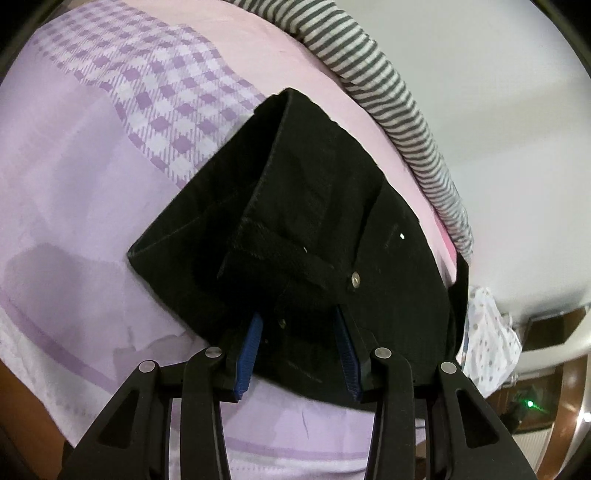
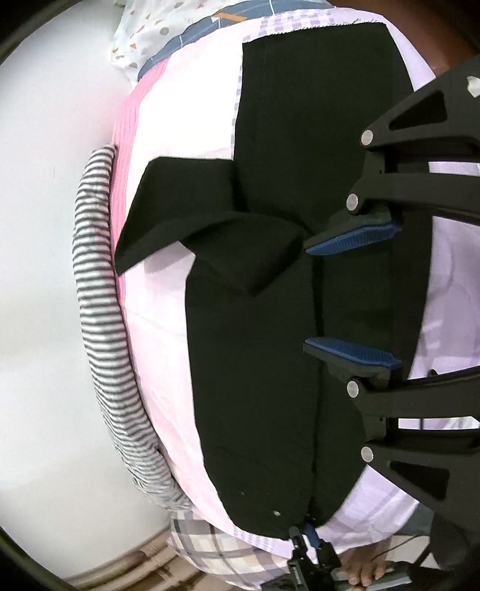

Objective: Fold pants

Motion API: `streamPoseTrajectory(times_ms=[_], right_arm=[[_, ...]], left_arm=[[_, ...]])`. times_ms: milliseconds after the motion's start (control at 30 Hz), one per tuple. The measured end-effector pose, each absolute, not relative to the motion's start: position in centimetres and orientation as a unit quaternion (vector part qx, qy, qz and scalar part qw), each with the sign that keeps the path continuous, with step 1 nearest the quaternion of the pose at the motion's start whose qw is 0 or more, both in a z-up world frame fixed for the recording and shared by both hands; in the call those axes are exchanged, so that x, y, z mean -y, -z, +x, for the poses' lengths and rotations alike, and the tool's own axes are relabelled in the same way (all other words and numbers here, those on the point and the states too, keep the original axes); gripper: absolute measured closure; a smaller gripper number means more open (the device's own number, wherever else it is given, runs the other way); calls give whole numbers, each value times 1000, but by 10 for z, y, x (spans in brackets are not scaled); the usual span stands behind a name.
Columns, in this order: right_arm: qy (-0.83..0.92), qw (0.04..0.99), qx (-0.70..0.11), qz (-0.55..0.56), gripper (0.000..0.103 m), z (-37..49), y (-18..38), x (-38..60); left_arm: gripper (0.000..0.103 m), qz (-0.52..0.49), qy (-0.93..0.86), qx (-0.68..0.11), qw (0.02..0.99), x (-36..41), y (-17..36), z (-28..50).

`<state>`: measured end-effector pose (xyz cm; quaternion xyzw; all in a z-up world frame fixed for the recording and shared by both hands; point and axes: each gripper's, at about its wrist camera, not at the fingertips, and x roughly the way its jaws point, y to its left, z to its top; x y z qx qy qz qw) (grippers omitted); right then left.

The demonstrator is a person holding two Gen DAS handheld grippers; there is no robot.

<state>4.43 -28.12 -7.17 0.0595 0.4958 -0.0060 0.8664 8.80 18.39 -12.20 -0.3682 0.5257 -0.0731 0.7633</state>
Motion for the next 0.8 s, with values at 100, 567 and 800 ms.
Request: streamPoseTrajectory(times_ms=[100, 567, 800], right_arm=[[25, 867, -493, 60, 58, 57, 72, 291], [96, 858, -503, -25, 57, 172, 89, 305], [124, 841, -524, -44, 59, 212, 109, 311]], left_arm=[[63, -385, 69, -517, 762, -187, 127, 93], [79, -316, 67, -491, 809, -178, 107, 94], [79, -318, 65, -497, 805, -178, 106, 93]])
